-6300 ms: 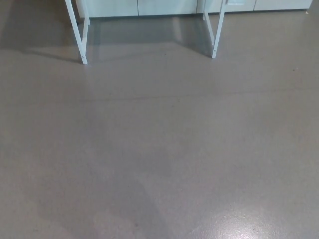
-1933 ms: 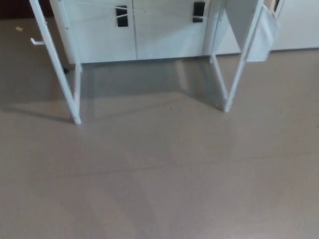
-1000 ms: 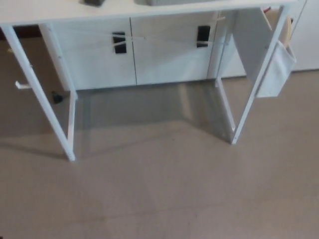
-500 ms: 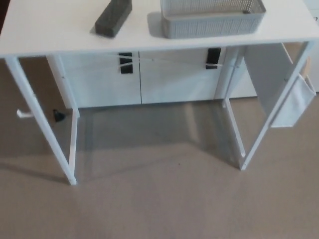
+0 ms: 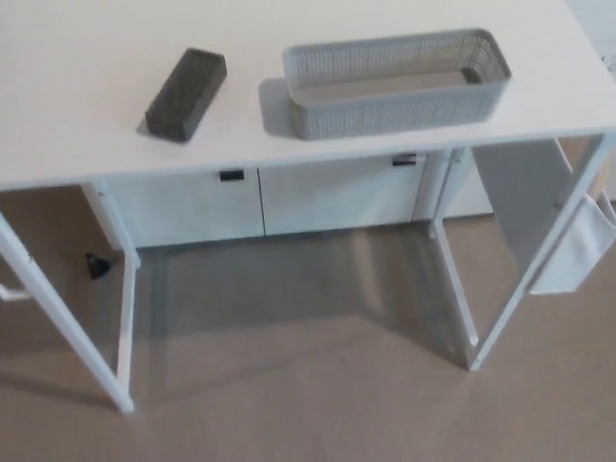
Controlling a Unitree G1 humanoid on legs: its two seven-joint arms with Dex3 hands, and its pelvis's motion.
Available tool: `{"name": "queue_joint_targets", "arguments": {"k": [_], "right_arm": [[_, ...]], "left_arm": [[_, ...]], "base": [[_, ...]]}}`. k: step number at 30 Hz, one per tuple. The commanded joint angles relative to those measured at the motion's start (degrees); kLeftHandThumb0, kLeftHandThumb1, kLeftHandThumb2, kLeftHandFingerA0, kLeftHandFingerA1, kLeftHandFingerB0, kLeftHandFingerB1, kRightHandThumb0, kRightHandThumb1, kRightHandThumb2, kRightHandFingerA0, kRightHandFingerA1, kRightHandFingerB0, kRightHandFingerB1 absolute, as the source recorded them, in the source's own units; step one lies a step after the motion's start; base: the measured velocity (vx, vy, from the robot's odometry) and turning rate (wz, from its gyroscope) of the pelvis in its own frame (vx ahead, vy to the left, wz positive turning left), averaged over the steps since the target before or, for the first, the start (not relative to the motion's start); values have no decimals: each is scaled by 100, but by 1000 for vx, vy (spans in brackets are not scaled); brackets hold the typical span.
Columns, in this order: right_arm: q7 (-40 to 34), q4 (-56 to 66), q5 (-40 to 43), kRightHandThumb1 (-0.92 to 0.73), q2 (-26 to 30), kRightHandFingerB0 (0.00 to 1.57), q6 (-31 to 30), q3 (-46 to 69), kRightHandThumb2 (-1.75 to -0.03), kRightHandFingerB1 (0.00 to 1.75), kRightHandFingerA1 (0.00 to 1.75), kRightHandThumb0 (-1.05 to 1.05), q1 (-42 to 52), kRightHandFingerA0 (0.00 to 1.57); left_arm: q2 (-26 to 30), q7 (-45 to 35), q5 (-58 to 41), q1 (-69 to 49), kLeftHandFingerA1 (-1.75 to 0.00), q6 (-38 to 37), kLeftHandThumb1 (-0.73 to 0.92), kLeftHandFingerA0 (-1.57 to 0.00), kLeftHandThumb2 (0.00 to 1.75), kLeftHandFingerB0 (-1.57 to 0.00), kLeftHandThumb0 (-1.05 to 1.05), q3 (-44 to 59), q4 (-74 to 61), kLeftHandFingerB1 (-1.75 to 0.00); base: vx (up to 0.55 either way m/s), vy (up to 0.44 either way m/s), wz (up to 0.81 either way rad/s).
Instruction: The robot walks towards a desk on which an eraser is kept on the left hand side and a container is kept on the right hand side. The robot picks up the eraser using its left hand and places it in the container.
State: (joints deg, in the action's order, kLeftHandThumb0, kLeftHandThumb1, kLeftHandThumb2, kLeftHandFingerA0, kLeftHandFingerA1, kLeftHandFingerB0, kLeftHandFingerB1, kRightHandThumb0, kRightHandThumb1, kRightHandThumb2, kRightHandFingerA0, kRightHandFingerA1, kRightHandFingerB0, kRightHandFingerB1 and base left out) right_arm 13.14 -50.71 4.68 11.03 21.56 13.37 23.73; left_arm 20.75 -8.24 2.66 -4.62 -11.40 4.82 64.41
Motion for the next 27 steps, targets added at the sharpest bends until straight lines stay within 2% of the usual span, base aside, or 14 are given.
{"name": "queue_joint_targets", "arguments": {"k": [1, 6, 7, 9, 10, 11, 12, 14, 17, 18, 20, 21, 25, 27], "right_arm": [[-54, -63, -3, -70, 2, 24, 209, -14, -60, 33, 44, -28, 53, 40], [-91, -92, -14, -70, 5, 25, 230, -29, -60, 34, 45, -28, 38, 41], [-77, -33, 9, -51, -9, 13, 208, -27, -93, 48, 59, -24, 58, 33], [-92, -57, -8, -70, -2, 24, 223, -39, -60, 34, 45, -28, 29, 40], [-69, -33, 0, -51, 1, 13, 219, -45, -93, 48, 59, -24, 30, 34], [-61, 5, 31, -70, -12, 25, 179, -34, -60, 34, 45, -27, 22, 40], [-81, 41, -1, -50, -1, 13, 185, -53, -92, 48, 59, -23, 32, 33], [-103, 122, -33, -70, 7, 25, 171, -78, -60, 34, 46, -27, 70, 41], [-104, 337, -34, -51, 12, 13, 70, -109, -93, 48, 59, -23, 177, 33], [-86, 275, -25, -71, 25, 25, 93, -105, -60, 33, 44, -27, 154, 40], [-93, 181, -23, -71, 27, 25, 112, -109, -61, 34, 46, -27, 99, 41], [-108, 218, -29, -53, 21, 12, 92, -119, -95, 48, 60, -22, 102, 33], [-71, 172, -8, -71, 27, 25, 120, -121, -60, 33, 45, -27, 89, 40], [-28, 96, 43, -51, 17, 12, 118, -94, -93, 47, 59, -23, 60, 32]], "left_arm": [[71, 160, 147, -75, -39, -216, 58, -48, 57, -34, -21, -84, -4, -33], [67, 192, 233, -160, -38, -184, 58, -47, 57, -34, -21, -203, -251, -33], [69, 170, 247, -167, -38, -174, 59, -43, 57, -33, -20, -233, -289, -33], [54, 150, 217, -163, -38, -165, 59, -44, 57, -33, -20, -233, -306, -33], [54, 126, 225, -159, -39, -158, 60, -42, 60, -32, -24, -253, -316, -34], [14, 128, 181, -138, -38, -192, 58, -45, 57, -33, -21, -221, -265, -33], [-2, 129, 203, -164, -38, -204, 58, -45, 57, -33, -20, -251, -318, -33], [-15, 72, 176, -191, -39, -221, 58, -46, 57, -33, -20, -247, -360, -33], [-49, 105, 228, -211, -38, -249, 57, -46, 57, -34, -21, -300, -360, -33], [-50, 106, 255, -225, -38, -264, 57, -46, 57, -33, -21, -333, -380, -33], [-62, 111, 256, -251, -39, -282, 56, -48, 57, -35, -20, -362, -439, -33], [-66, 93, 236, -251, -40, -280, 56, -50, 57, -34, -23, -363, -466, -33], [-120, -34, 121, -252, -41, -239, 55, -55, 56, -36, -21, -325, -471, -33], [-145, -60, 98, -258, -40, -179, 56, -54, 57, -36, -21, -311, -492, -33]], "base": [[269, 179, -49], [232, 133, 2], [189, 54, 10], [184, 23, 8], [176, -18, 5], [178, -55, 6], [151, -88, 1], [164, -147, 9], [196, -292, 16], [158, -313, 28], [145, -166, -5], [163, -108, -1], [115, -71, -8], [58, -28, -3]]}}
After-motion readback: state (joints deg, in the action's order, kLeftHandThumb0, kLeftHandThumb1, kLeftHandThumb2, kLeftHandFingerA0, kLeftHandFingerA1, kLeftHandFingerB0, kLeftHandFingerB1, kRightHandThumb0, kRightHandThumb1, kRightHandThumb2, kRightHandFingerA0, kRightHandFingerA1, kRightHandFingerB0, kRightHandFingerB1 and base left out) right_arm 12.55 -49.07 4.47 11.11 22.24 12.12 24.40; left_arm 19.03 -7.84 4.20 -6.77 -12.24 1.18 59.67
